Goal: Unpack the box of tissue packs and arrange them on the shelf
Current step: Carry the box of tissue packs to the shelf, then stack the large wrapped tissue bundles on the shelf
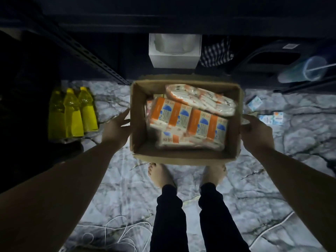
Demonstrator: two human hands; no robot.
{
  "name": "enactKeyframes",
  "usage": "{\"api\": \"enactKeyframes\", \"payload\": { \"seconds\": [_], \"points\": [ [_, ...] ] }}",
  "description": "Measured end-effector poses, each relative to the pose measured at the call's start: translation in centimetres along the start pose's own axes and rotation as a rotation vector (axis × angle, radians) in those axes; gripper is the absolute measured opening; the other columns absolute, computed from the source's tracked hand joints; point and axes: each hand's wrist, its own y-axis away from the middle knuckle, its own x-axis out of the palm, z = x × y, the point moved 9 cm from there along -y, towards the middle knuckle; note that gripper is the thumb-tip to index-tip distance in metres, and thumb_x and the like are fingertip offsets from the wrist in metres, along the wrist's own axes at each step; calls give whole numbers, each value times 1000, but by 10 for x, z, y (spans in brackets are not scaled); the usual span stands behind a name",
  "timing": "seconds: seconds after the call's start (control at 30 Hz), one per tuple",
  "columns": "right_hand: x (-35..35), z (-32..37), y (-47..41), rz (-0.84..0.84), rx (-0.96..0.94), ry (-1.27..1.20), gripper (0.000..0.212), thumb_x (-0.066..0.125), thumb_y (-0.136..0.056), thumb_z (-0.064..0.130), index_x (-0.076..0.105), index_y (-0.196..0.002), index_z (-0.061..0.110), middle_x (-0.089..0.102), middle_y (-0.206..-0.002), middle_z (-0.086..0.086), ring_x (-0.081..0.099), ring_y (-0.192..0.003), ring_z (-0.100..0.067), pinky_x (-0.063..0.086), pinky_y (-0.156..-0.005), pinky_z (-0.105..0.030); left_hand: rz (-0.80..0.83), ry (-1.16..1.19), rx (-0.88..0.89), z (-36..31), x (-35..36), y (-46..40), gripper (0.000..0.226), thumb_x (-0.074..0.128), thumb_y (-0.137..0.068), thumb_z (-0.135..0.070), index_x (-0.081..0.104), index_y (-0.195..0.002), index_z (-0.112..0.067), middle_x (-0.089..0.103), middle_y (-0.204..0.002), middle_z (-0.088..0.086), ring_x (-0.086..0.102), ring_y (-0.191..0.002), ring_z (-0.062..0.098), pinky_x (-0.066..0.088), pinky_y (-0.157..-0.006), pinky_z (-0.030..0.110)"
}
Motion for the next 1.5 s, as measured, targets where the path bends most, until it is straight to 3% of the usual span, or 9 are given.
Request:
{"api": "enactKeyframes", "payload": {
  "seconds": [0.1,0.17,0.3,0.43,0.73,0.93,1.2,1.33,1.5],
  "points": [
    [-8,18,6,-17,-62,5,42,47,-99,21,63,-137,26,73,-119,-16,63,-113,-39,50,-97,-42,-11,3,26,-9,-10,1,63,78,-90,-17,56,-147,-29,69,-100,-20,64,-98,0,47,-75,3],
    [-11,35,8,-30,-102,9,37,48,-101,20,64,-134,21,70,-123,-19,61,-116,-42,47,-97,-40,3,0,51,-23,-11,0,57,80,-86,-28,62,-140,-32,75,-100,-16,71,-96,3,58,-90,28],
    [-7,62,0,-35,-119,-22,40,51,-100,20,61,-139,21,68,-129,-14,61,-119,-35,44,-92,-30,67,70,58,-55,6,-13,50,80,-88,-23,64,-135,-16,69,-109,-5,67,-101,13,51,-84,13],
    [11,90,-10,10,-267,51,41,62,-98,19,62,-138,15,65,-135,-11,61,-123,-30,45,-98,-28,118,37,67,-72,37,-32,73,81,-74,-60,59,-137,-29,72,-119,-7,69,-107,16,55,-89,32],
    [48,141,-49,23,-452,426,68,69,-88,55,50,-146,26,51,-148,-6,39,-140,-32,30,-114,-48,221,294,-51,-64,99,-39,30,81,-88,-34,56,-101,-44,68,-106,-17,68,-95,6,58,-85,31],
    [66,145,-67,192,-392,524,76,77,-78,57,47,-142,28,58,-141,-7,50,-132,-33,37,-112,-52,267,568,-144,-57,96,-36,70,97,-66,-23,63,-127,-27,77,-112,-1,76,-100,22,64,-80,46],
    [-11,166,8,44,-537,322,78,76,-69,63,59,-138,30,67,-127,-6,60,-119,-31,50,-100,-45,150,529,58,-99,10,26,65,91,-61,-11,65,-117,-32,75,-111,-5,73,-104,16,61,-87,44],
    [-70,174,76,-3,-585,138,69,77,-67,58,67,-128,27,70,-114,0,62,-108,-26,48,-82,-33,70,446,162,-138,-63,77,65,90,-70,-6,64,-118,-41,65,-105,-10,66,-90,-4,58,-76,25],
    [-140,178,161,-83,-561,-69,60,85,-68,60,68,-116,30,69,-105,12,65,-98,-12,56,-80,-36,9,437,254,-185,-157,147,66,92,-71,-11,64,-117,-49,60,-109,-4,66,-96,3,53,-73,19]
  ]
}}
